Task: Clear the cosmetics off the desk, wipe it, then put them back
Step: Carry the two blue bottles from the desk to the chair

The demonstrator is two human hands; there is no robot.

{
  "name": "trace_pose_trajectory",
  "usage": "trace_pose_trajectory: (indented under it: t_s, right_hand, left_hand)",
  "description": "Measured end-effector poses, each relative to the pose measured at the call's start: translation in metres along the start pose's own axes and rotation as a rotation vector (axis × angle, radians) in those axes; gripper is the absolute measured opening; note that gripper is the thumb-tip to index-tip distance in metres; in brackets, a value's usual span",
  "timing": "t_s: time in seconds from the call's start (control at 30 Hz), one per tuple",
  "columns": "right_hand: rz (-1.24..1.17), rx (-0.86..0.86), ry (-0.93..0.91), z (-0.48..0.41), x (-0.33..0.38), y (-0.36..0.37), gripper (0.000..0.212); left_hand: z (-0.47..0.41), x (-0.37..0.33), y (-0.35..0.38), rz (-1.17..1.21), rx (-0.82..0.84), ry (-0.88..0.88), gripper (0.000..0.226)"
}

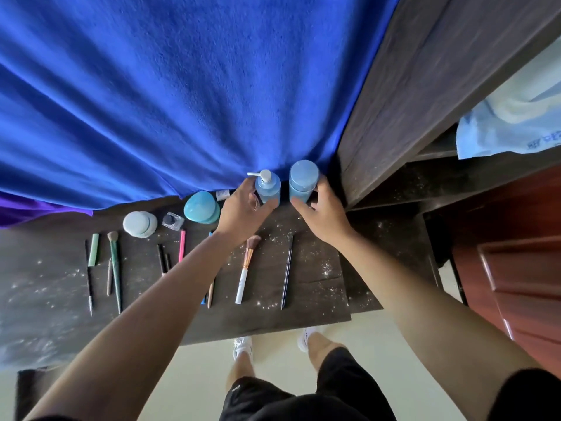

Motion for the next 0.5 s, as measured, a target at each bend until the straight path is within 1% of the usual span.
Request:
trace_pose_trajectory:
  t_s: [0.13, 0.23, 0.37, 0.5]
  right_hand:
    - [0.012, -0.027, -0.032, 0.005, 0.002, -0.001, 0.061]
    - [0.013, -0.033, -0.055, 0.021, 0.003, -0.001, 0.058]
    - [-0.069, -0.11, -0.068, 0.052, 0.012, -0.011, 0.057]
    - [-0.176, -0.208, -0.092, 0.099, 0.034, -0.025, 0.059]
  left_hand:
    - [0.0, -0.002, -0.004, 0.048, -0.082, 0.004, 0.043]
    - [0.011, -0.002, -0.007, 0.084, -0.105, 0.005, 0.044]
    - [0.035, -0.015, -0.021, 0.076, -0.101, 0.079, 0.041]
    - [0.066, -0.037, -0.042, 0.039, -0.077, 0.179, 0.045]
Point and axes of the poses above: each hand's wrist, its own z-axis away from the middle knuckle, its own y-axis out of the palm, x = y × z, the point moved 9 cm from there along -z, towards the middle knuckle, and after that the axes turned 13 degrees about x, right-handed, at the moved point
